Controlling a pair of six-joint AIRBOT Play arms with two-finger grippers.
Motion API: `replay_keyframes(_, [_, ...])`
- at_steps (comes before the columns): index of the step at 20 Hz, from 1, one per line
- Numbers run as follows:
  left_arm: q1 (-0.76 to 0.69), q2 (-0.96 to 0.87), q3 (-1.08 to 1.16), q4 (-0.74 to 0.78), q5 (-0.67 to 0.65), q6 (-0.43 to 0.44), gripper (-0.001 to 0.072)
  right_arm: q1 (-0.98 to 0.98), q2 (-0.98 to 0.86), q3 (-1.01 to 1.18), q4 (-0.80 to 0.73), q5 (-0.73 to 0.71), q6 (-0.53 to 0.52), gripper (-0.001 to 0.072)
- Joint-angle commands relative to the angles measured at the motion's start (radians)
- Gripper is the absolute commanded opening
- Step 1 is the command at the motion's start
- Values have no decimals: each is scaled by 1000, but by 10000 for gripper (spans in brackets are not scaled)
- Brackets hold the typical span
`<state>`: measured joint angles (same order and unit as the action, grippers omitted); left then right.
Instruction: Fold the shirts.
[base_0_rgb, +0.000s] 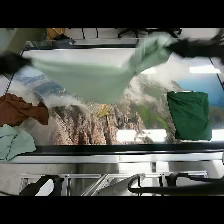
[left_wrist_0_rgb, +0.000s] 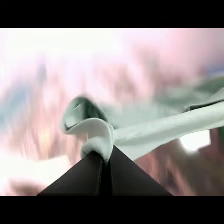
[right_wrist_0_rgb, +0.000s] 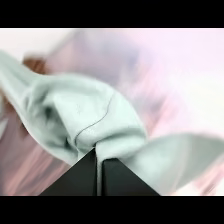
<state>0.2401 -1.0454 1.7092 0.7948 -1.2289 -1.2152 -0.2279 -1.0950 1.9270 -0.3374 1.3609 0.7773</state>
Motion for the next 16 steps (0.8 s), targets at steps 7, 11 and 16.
replay_keyframes(7, [0, 342, 313, 207, 386, 14, 14, -53, 380, 196, -40, -328, -49, 13])
replay_keyframes(11, [0, 333, 140, 200, 415, 42, 14, -53, 285, 180, 11, -242, -48, 13])
replay_keyframes(16, [-1, 31, 18, 119, 243, 49, 14, 45, 6, -25, 85, -94, -81, 13])
